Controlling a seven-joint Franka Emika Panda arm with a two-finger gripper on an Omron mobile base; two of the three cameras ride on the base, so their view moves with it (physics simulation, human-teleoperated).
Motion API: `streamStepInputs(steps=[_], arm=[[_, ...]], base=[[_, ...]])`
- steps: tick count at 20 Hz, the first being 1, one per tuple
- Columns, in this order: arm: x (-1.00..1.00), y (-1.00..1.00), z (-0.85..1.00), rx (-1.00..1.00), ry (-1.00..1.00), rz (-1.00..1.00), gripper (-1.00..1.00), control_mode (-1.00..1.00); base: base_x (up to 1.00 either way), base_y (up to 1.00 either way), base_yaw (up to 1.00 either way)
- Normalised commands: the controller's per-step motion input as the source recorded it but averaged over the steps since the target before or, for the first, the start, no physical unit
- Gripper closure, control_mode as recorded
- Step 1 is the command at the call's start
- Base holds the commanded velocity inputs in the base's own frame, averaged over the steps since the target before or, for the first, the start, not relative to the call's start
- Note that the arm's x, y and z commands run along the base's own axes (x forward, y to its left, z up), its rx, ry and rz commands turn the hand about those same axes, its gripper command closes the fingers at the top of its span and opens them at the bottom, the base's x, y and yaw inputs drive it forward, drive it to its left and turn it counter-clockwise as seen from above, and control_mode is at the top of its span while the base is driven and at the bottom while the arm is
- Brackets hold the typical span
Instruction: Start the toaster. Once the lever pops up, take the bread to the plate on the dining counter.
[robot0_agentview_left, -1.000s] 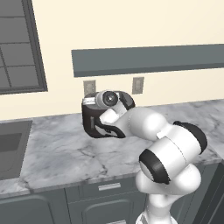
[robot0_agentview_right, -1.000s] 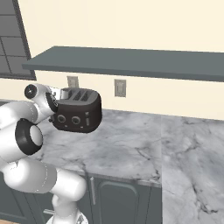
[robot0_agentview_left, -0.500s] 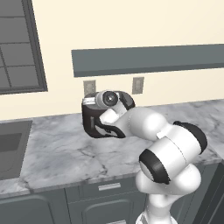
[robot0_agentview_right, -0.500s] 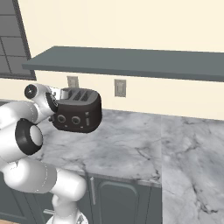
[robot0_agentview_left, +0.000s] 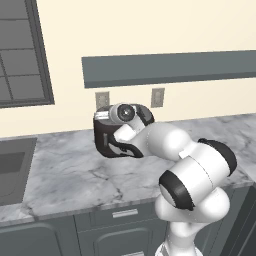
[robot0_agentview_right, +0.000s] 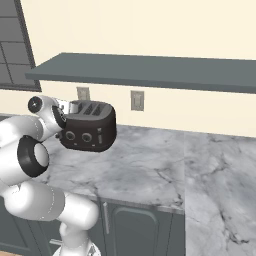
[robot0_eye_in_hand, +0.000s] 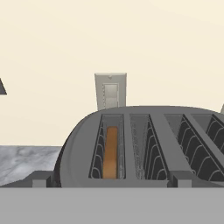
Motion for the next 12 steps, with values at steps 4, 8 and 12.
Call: streamStepInputs(steps=[4,8,12], arm=[[0.0,0.0,0.0,0.0,0.0,0.0,-1.0,-1.0],[0.0,0.0,0.0,0.0,0.0,0.0,-1.0,-1.0],[0.0,0.0,0.0,0.0,0.0,0.0,-1.0,-1.0]], base=[[0.0,0.0,0.0],[0.0,0.0,0.0],[0.0,0.0,0.0]])
